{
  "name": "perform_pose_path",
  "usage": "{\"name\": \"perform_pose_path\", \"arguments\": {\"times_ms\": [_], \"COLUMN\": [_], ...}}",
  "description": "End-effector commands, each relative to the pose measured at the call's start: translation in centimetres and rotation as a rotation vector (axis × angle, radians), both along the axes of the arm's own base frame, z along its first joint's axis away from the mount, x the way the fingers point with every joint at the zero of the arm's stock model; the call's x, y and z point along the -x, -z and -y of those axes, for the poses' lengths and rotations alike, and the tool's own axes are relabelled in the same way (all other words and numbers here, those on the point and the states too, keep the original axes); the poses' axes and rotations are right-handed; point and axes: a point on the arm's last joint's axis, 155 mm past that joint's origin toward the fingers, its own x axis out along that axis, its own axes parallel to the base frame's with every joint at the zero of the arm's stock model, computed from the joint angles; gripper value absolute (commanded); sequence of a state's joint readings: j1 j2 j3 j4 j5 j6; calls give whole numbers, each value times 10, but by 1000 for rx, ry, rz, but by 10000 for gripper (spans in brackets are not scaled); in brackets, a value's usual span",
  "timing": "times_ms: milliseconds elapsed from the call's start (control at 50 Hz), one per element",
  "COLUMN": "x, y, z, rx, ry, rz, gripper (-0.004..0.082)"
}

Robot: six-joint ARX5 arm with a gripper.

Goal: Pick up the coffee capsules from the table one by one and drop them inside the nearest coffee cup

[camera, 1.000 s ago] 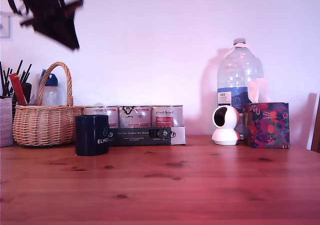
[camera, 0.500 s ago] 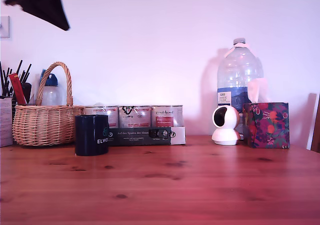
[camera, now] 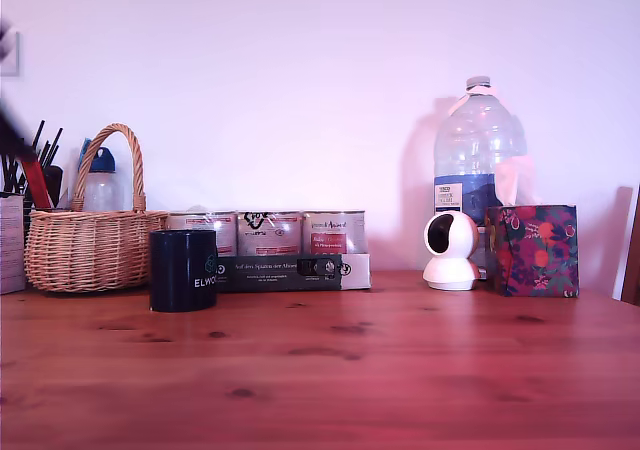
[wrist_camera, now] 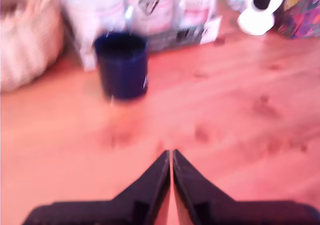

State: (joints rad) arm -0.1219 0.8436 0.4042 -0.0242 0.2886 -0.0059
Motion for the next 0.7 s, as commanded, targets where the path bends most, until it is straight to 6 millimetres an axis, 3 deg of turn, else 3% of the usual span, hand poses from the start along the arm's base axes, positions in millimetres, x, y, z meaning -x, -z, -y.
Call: {"name": "perform_pose_path", "arguments": {"times_ms": [0, 280, 680], "x": [11, 45, 67], "y": [16, 32, -8], "z": [-3, -10, -20], "rx": [17, 62, 87], "ry": [-12, -50, -94], "rz": [-14, 25, 199], "gripper": [-14, -13, -13]}}
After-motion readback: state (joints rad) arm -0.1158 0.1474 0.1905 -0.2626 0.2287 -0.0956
